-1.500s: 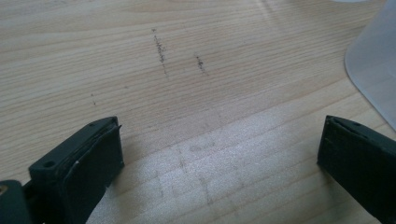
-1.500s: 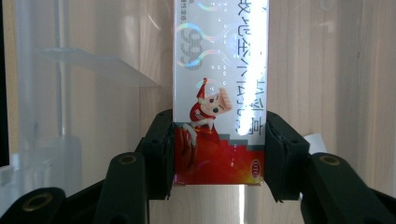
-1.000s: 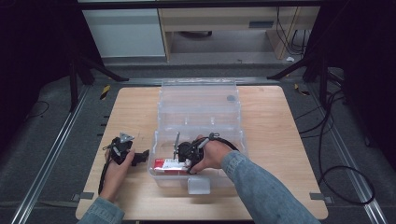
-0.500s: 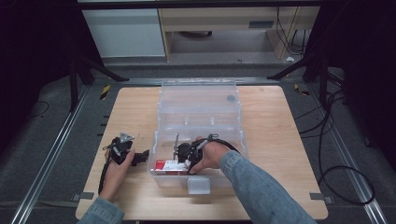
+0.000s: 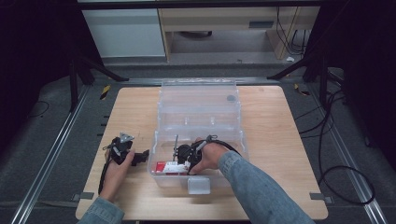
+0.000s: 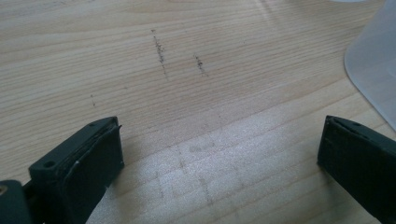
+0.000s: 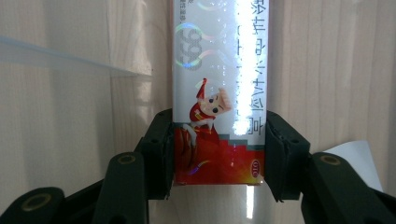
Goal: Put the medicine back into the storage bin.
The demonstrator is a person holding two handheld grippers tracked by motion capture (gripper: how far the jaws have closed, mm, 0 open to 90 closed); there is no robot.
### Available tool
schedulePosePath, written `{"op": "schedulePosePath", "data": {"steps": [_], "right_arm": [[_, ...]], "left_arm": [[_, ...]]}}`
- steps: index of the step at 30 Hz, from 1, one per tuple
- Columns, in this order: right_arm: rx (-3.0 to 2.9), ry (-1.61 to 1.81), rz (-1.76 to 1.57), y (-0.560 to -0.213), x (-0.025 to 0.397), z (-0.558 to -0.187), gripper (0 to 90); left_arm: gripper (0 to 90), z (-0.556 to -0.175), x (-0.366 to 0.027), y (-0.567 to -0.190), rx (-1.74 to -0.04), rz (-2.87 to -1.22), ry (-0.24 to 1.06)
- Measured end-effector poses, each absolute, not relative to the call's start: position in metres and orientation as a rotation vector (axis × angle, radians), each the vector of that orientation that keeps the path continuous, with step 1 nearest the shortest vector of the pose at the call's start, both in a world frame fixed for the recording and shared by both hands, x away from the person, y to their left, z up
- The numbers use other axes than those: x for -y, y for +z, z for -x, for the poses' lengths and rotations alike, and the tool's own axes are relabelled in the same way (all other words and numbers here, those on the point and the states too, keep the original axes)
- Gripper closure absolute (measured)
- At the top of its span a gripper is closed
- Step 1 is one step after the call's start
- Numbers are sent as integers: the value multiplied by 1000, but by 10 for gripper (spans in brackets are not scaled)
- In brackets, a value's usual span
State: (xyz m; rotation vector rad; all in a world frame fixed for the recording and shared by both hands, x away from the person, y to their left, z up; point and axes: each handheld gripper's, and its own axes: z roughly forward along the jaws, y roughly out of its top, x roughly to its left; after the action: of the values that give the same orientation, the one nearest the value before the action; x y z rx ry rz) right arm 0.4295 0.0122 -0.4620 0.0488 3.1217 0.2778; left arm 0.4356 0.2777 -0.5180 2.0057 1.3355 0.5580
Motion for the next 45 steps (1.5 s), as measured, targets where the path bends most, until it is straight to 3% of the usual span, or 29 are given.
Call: {"op": "schedulePosePath", "data": {"steps": [13, 22, 26, 38, 45], "right_arm": [[-3103, 324, -62, -457, -11, -428, 473], [-3014, 460, -136, -426, 5, -422, 493], [-2990, 508, -166, -416, 11, -420, 505], [-2875, 659, -247, -378, 40, -411, 470], [-2753, 715, -330, -355, 75, -404, 408]], "left_arm": [[0, -436, -278, -518, -1335, -2006, 558], [0, -434, -278, -518, -1315, -2013, 545], [41, -433, -281, -515, -1319, -2003, 542], [48, -418, -284, -470, -1220, -1995, 625], [42, -402, -275, -443, -1111, -2008, 586]]}}
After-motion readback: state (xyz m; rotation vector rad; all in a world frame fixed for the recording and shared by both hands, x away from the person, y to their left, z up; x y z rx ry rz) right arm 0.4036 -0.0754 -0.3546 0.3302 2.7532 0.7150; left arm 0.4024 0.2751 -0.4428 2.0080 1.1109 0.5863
